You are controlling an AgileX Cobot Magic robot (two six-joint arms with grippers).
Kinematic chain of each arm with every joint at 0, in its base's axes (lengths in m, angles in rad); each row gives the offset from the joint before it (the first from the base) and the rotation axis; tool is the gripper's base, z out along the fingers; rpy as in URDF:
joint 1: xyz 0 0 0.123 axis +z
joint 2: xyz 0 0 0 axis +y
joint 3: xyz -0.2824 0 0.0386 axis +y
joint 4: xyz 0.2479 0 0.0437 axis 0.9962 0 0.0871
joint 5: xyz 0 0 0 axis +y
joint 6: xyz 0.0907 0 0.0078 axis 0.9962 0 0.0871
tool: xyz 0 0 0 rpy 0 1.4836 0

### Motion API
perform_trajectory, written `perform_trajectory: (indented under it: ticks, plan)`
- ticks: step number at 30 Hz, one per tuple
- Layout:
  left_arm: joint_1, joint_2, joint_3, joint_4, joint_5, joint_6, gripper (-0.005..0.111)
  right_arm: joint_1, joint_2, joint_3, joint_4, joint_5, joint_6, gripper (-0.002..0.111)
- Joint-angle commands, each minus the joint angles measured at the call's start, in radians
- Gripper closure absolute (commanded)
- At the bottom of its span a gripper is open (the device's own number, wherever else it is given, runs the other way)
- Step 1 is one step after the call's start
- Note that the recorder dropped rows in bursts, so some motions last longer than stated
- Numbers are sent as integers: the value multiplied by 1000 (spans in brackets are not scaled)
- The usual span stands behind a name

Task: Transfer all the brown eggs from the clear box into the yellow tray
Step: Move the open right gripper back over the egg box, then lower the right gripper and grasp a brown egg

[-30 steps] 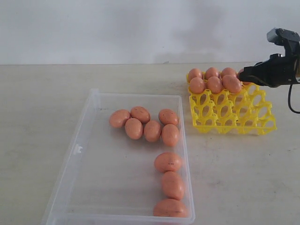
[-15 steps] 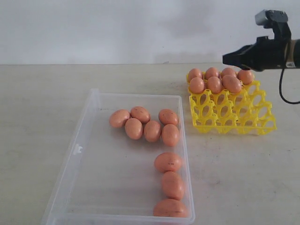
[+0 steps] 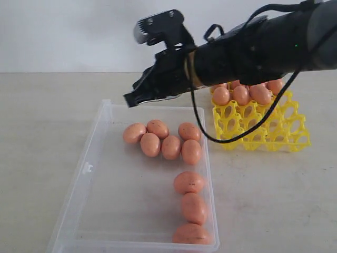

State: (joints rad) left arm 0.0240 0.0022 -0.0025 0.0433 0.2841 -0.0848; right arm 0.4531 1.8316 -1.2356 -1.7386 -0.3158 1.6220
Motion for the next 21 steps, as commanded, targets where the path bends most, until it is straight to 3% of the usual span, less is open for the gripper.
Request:
perform_trajectory:
  ticks: [1,2,3,4,5,6,7,9,10,12,14,15,17,21]
  plan:
    - [3,-2,3,-3,-6,2,103,198,-22,3,-6,406,-248,109]
    - [3,-2,3,-3,-6,2,103,292,-27,-1,-4,722,-402,109]
    - [3,-2,3,-3,-6,2,103,335,-21,-14,67,879,-526,109]
    - [3,-2,3,-3,-6,2,103,365,-5,-61,297,1017,-786,109]
    - [3,-2,3,-3,-6,2,103,359,3,-94,487,1027,-955,109]
    - [3,-2,3,-3,-6,2,103,315,21,-171,927,1040,-1271,109]
    - [3,-2,3,-3,-6,2,103,259,37,-237,1235,1077,-1451,109]
    - [3,-2,3,-3,-6,2,103,149,77,-334,1724,1177,-1712,109]
    - [3,-2,3,-3,-6,2,103,118,90,-366,1838,1204,-1766,109]
    - [3,-2,3,-3,-6,2,103,79,112,-413,1956,1219,-1855,104]
    - [3,-2,3,-3,-6,2,103,76,135,-431,1971,1219,-1876,85]
    - [3,-2,3,-3,-6,2,103,76,151,-433,1968,1210,-1876,71]
    - [3,-2,3,-3,-6,2,103,76,177,-433,1965,1199,-1862,57]
    - [3,-2,3,-3,-6,2,103,76,234,-433,1965,1194,-1822,55]
